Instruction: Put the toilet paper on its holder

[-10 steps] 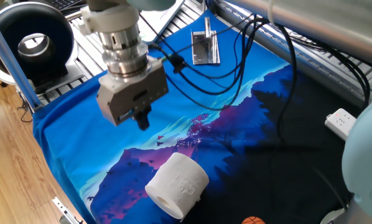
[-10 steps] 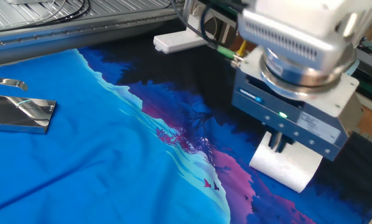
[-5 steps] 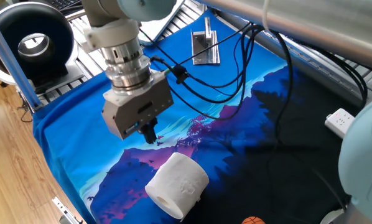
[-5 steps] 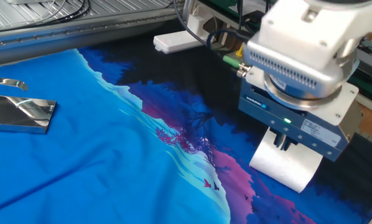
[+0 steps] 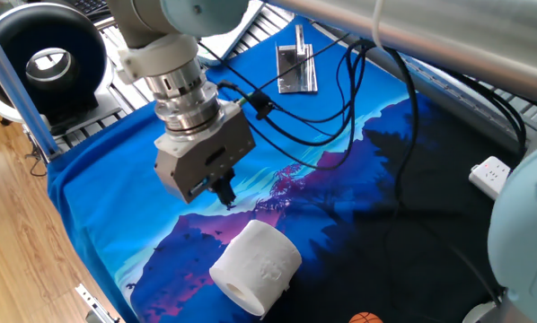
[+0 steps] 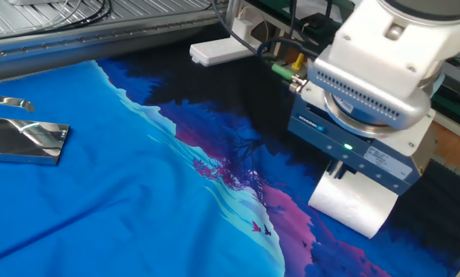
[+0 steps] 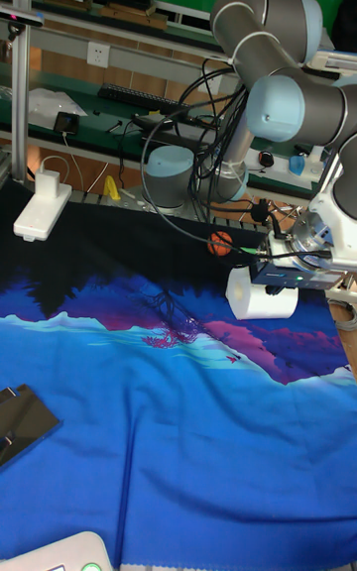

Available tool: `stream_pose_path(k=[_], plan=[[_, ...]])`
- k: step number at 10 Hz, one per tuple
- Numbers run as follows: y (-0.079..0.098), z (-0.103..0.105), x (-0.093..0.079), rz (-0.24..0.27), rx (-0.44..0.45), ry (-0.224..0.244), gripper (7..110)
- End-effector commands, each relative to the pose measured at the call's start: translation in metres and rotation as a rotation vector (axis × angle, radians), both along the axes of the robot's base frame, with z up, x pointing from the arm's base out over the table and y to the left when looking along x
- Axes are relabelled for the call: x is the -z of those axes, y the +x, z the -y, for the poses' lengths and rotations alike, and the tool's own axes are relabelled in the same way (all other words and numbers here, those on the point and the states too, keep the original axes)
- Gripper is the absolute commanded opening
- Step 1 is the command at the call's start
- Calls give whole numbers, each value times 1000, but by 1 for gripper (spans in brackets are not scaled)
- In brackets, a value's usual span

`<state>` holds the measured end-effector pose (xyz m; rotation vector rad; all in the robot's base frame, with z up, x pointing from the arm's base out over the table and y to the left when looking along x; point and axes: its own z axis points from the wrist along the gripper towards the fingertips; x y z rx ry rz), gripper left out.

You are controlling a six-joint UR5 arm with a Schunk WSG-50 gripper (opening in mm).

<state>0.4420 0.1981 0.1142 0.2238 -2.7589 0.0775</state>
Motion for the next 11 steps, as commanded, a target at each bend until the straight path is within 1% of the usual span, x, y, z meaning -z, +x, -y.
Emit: stream_pose_path(k=[1, 2, 3, 4, 5, 6, 7, 8, 9, 10, 11], plan=[[14, -18, 5, 56, -85, 103, 7], [20, -14, 7, 80, -96, 92, 7], [24, -8, 8, 95, -91, 61, 7], [24, -5, 7, 94, -93, 49, 7], [22, 5, 6, 82, -93, 9, 7], [16, 11, 3, 60, -89, -18, 7], [11, 8, 2, 33, -125, 9, 7], [10, 7, 2, 23, -170, 29, 7], [0, -21, 0, -9, -160, 150, 22], [3, -35, 3, -2, -157, 179, 22], [7, -55, 13, 1, -121, 159, 22]])
